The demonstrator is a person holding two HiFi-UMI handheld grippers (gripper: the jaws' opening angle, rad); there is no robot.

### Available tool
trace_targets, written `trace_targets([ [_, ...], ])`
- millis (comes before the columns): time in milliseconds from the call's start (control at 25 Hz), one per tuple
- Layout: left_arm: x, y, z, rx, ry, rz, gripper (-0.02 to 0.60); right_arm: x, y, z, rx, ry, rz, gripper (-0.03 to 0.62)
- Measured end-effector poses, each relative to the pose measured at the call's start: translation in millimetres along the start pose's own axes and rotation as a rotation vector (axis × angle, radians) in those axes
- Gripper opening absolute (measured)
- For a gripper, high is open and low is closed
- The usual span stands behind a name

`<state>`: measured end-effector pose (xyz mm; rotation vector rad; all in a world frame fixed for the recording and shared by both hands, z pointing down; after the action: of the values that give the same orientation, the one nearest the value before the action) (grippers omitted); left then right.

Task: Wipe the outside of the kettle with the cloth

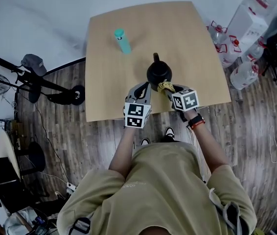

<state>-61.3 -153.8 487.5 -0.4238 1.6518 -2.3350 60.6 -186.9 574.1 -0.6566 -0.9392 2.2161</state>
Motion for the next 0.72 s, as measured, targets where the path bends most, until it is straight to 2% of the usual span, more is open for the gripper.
trace_targets([
  [400,-7,0,13,0.015,0.013,0.008,0.023,-25,0,-3,0.089,0.005,-0.135,0.140],
  [720,-8,-6,23,0.033,0.025,0.020,0.023,-57,1,-5,0.145,-0.048,-0.174,0.140],
])
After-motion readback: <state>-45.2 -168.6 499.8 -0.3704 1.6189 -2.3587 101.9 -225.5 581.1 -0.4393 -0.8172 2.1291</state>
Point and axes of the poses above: the fingertips, and each gripper's own axes: z forward along the fingers, x to its left, y out of its top, the point moved 4 cm from there along -z, backward along the fingers, and after that the axes turned 8 degrees about -z, right-handed, at the moved point
